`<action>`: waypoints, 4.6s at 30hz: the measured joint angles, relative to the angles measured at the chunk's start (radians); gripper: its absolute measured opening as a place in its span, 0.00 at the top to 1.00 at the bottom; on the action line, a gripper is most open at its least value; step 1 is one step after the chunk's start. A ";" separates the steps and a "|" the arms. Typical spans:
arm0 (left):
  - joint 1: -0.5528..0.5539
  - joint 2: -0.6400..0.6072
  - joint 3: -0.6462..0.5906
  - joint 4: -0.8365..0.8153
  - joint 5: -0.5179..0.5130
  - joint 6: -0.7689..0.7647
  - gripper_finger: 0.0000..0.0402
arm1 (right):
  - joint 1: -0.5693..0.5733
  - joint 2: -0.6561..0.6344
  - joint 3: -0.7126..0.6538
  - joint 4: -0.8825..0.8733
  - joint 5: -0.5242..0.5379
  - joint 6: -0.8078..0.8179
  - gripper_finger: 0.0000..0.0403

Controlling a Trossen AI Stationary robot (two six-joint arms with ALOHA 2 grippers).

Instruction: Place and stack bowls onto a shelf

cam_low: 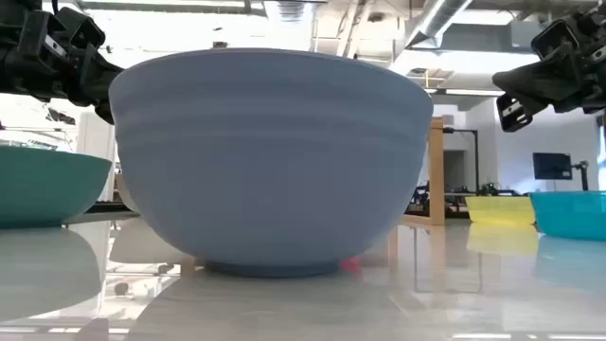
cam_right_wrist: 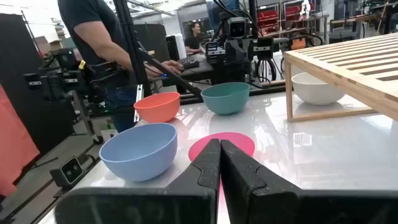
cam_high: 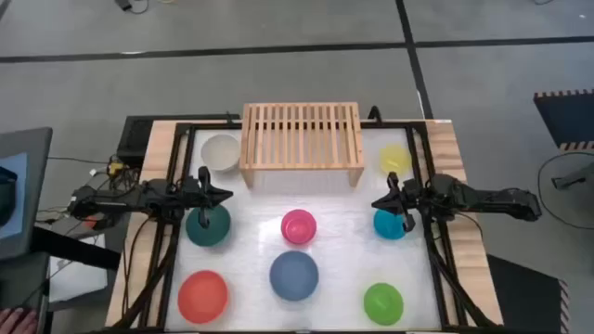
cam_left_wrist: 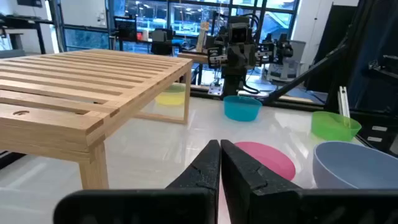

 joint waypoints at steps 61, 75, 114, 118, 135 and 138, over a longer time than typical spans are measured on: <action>0.000 0.000 0.000 0.000 0.000 0.000 1.00 | 0.000 0.000 0.000 0.000 0.000 0.000 0.90; 0.001 0.001 0.000 0.009 -0.083 -0.161 1.00 | 0.000 0.000 0.000 0.000 0.000 0.000 0.90; 0.100 0.633 0.809 -0.599 -0.534 -0.725 0.82 | -0.183 0.001 0.104 0.051 0.410 0.599 0.74; 0.278 0.728 0.957 -0.870 -0.529 -0.802 0.67 | -0.222 0.037 0.170 -0.007 0.410 0.561 0.62; 0.958 1.086 1.040 -0.961 0.015 -0.405 0.54 | -0.340 0.407 0.396 -0.057 0.385 0.635 0.44; 0.961 1.099 1.040 -0.960 0.045 -0.372 0.54 | -0.342 0.424 0.462 -0.103 0.416 0.572 0.45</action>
